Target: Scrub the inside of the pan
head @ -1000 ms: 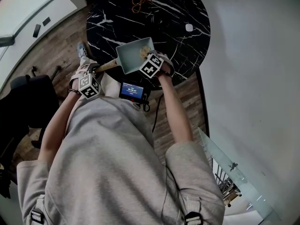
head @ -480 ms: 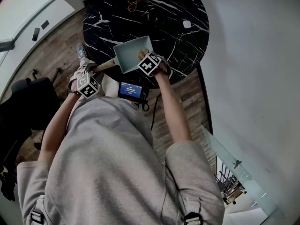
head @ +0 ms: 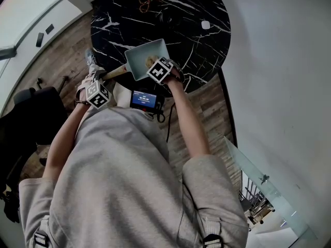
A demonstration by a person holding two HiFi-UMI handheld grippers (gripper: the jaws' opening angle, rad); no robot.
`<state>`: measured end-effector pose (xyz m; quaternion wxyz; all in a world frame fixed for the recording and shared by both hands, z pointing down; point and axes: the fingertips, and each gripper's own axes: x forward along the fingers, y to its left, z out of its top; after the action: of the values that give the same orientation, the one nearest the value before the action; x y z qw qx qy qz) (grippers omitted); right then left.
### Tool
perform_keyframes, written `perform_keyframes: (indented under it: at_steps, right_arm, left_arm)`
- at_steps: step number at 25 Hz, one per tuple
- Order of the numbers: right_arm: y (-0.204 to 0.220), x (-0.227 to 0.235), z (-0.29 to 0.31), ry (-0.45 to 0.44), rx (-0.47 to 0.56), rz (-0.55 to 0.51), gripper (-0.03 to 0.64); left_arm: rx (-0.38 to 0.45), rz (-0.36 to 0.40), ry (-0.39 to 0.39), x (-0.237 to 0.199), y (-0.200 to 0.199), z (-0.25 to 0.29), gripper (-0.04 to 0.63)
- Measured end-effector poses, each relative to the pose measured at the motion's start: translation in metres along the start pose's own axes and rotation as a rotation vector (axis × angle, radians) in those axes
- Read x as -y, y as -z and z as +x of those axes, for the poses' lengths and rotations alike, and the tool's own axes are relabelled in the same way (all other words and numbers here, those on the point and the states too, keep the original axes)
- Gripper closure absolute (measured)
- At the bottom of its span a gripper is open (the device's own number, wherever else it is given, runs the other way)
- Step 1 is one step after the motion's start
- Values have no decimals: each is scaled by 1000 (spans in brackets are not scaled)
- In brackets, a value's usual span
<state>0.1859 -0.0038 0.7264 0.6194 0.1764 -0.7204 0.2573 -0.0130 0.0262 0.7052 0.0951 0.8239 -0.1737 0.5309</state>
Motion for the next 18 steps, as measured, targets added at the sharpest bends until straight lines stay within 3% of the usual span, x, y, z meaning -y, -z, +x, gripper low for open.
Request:
perform_keyframes:
  at_steps: [7,13,18]
  right_arm:
    - [-21,-32,6,-84,17,-40,523]
    - [-43,-53,14,-171,92,14,523]
    - [-47,-62,9,-183,119,18,523]
  left_arm:
    - [-17,-6,-2,-1,0,1,459]
    - [-22,-4,6,0,0,1,459]
    - [-29,-17,33,2,1,2,460]
